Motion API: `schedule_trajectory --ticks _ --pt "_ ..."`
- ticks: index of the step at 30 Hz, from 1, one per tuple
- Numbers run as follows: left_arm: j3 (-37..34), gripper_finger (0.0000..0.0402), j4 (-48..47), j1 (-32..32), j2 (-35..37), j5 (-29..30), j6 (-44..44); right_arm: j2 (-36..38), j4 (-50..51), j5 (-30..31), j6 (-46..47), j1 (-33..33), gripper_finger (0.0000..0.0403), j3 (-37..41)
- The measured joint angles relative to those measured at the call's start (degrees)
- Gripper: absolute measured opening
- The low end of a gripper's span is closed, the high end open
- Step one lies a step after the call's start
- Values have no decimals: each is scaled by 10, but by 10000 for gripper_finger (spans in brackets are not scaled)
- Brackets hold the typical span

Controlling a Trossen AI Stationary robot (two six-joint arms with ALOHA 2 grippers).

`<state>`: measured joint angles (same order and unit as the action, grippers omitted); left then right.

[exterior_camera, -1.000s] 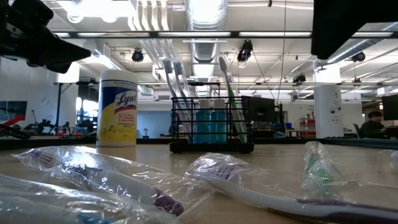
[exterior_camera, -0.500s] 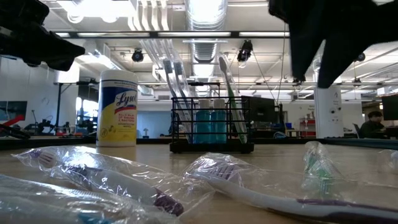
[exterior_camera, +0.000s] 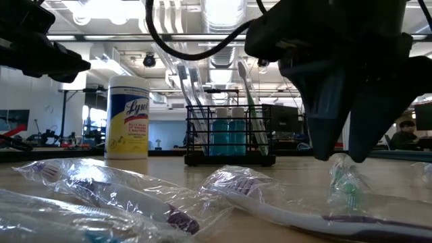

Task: Pick & Place toothbrushing station
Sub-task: Put the green toothbrush into the black mesh organizer

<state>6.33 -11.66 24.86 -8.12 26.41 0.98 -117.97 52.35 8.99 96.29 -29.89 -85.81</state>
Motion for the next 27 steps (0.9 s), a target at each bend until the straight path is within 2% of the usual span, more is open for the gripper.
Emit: schedule_trajectory --ticks 7,15,20,27 --pt "0 9 0 0 -1 0 -7 -4 -4 -3 -8 9 200 17" --pt "0 11 0 0 -2 0 -8 -2 -22 -6 -65 34 164 52" --pt "0 17 0 0 -2 0 -8 0 -41 -5 -100 44 129 61" --pt "0 4 -5 0 -2 0 -21 2 -48 13 -132 47 60 57"
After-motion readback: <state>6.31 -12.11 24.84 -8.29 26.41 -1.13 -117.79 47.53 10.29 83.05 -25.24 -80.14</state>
